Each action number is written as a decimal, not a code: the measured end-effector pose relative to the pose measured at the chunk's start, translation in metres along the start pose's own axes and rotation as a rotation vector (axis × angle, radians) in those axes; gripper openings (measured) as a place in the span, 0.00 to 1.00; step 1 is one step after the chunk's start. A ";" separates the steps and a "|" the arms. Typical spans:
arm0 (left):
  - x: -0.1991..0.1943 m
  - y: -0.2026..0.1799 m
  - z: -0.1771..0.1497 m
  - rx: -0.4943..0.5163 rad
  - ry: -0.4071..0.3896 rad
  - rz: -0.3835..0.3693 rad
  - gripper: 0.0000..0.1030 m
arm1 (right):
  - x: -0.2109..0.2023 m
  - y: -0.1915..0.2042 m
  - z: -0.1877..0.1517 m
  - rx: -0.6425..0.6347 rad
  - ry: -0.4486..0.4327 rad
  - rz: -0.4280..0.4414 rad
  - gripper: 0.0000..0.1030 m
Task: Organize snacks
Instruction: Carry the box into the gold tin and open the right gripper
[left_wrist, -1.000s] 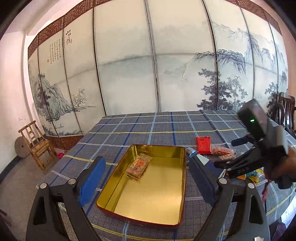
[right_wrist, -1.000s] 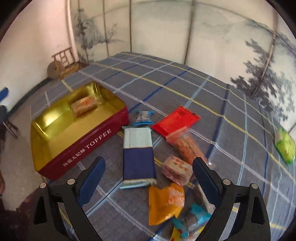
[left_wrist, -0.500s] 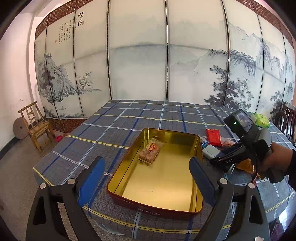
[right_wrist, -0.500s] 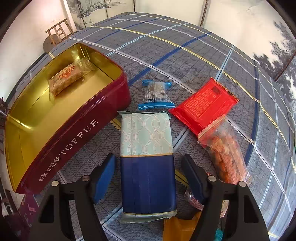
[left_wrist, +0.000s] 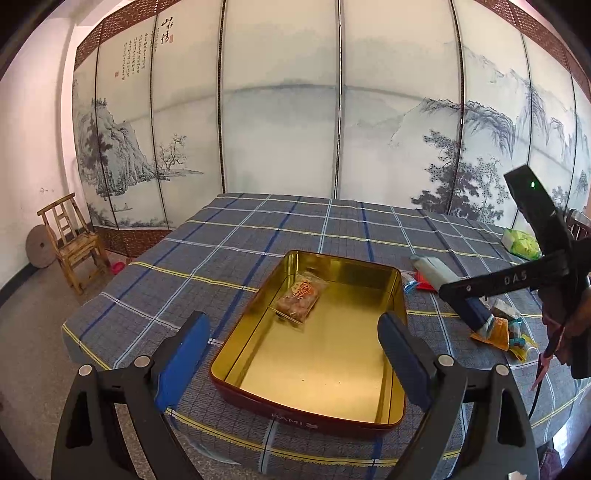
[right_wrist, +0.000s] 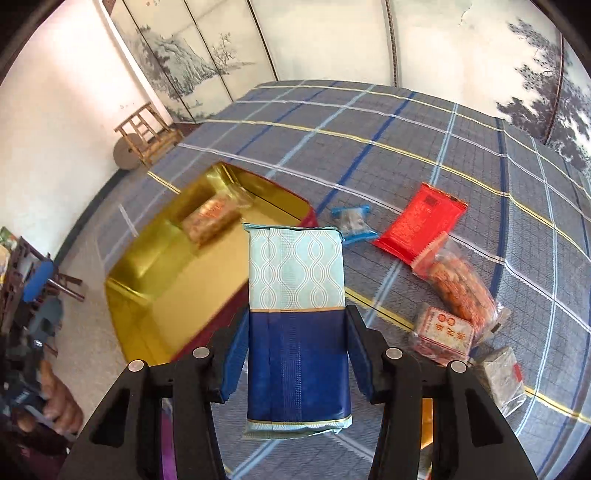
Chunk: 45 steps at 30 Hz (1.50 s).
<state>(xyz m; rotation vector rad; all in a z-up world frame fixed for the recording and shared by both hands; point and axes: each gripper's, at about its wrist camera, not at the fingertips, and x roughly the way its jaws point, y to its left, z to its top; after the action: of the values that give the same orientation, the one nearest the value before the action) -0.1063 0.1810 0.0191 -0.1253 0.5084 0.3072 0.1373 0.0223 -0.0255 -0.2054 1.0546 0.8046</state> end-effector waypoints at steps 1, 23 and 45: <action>0.001 0.001 0.000 -0.003 0.007 0.001 0.88 | -0.005 0.004 0.004 0.014 -0.005 0.034 0.49; 0.017 0.044 -0.005 -0.065 0.097 0.086 0.88 | 0.033 0.054 0.047 0.217 0.023 0.204 0.49; 0.030 0.063 -0.013 -0.102 0.152 0.136 0.89 | 0.078 0.040 0.051 0.411 0.078 0.193 0.49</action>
<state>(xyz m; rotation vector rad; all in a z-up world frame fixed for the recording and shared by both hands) -0.1077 0.2460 -0.0098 -0.2148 0.6538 0.4593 0.1644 0.1150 -0.0568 0.2187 1.3032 0.7379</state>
